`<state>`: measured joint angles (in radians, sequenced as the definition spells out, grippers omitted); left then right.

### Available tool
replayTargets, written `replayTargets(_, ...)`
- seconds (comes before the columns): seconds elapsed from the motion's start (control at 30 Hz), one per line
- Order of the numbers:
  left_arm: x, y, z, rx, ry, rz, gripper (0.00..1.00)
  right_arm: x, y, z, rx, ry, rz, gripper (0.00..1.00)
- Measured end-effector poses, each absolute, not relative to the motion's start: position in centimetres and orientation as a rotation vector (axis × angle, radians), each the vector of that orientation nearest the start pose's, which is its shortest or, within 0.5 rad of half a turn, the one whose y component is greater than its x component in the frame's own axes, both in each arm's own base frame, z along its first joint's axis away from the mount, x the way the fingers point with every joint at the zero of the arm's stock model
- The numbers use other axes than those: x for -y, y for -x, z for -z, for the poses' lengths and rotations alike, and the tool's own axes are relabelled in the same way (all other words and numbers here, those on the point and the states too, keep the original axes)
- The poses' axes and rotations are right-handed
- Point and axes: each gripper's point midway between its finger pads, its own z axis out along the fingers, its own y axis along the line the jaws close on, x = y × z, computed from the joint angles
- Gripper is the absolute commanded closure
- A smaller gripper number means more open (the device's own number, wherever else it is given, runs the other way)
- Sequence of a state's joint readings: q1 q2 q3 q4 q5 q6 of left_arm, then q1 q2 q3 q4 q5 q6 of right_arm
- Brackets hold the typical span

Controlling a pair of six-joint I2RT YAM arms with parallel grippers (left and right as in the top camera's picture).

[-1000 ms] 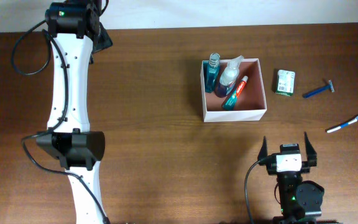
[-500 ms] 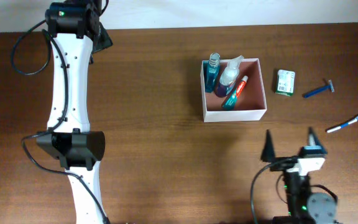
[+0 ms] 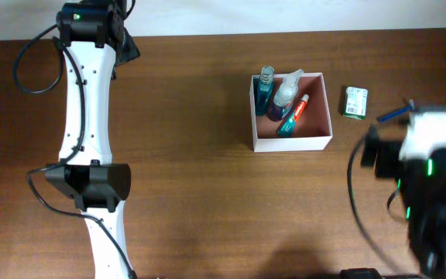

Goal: Pack container
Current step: 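Reach the right gripper forward over the green soap bar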

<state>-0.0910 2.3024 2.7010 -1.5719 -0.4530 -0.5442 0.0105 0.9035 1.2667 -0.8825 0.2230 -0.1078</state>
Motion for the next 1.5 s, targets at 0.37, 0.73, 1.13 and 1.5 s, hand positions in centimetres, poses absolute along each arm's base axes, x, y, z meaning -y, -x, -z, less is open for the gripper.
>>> replayTargets(0.37,-3.1,-49.2,-25.0,-2.504,0.702,-0.406,0.01,4.1,-36.6,-29.4,-2.692,0.004,0.109,0.01)
replayTargets(0.73,-3.1,-49.2,-25.0,-2.504,0.702,-0.405,0.01,4.3,-43.5,-19.6,-2.865,0.026,0.044,0.01)
replayTargets(1.13,-3.1,-49.2,-25.0,-2.504,0.702,-0.405,0.01,8.8,-46.1,-12.3,-2.947,-0.085,0.017,0.01)
replayTargets(1.5,-3.1,-49.2,-25.0,-2.504,0.702,-0.405,0.01,12.0,-48.6,-12.1,-2.815,-0.217,-0.101,0.01)
